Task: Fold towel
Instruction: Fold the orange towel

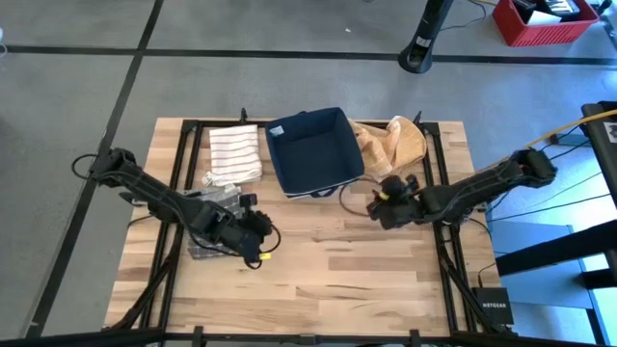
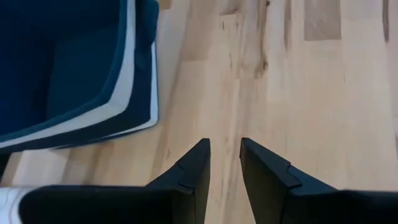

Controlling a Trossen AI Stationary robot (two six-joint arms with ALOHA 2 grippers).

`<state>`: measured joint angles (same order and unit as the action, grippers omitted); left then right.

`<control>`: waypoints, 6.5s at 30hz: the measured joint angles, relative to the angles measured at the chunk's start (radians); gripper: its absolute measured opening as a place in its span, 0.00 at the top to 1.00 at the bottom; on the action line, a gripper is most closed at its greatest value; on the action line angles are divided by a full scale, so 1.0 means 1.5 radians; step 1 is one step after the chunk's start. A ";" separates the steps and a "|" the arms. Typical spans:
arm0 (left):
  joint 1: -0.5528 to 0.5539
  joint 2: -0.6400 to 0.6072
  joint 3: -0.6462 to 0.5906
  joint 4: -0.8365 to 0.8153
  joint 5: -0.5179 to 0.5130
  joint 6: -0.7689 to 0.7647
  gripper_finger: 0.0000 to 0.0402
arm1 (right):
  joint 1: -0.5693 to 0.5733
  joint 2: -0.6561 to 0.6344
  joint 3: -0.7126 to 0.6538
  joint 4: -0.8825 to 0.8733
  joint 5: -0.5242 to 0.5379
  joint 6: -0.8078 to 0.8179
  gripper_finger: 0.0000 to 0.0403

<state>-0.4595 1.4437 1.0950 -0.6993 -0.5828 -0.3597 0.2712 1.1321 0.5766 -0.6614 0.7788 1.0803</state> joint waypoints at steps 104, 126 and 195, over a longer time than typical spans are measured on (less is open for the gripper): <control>0.011 0.001 -0.027 -0.010 0.004 0.018 0.80 | -0.342 -0.033 -0.280 0.350 -0.235 -0.269 0.71; 0.011 0.001 -0.028 -0.009 0.003 0.036 0.80 | -0.114 -0.088 0.255 -0.177 -0.029 -0.293 0.99; -0.012 0.114 -0.027 0.276 0.115 -0.010 0.61 | 0.186 0.469 0.602 -0.221 -0.294 -0.333 0.42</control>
<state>-0.4770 1.6142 1.0546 -0.2852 -0.4107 -0.3748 0.5509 1.8362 1.4803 -0.9930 0.3371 0.5801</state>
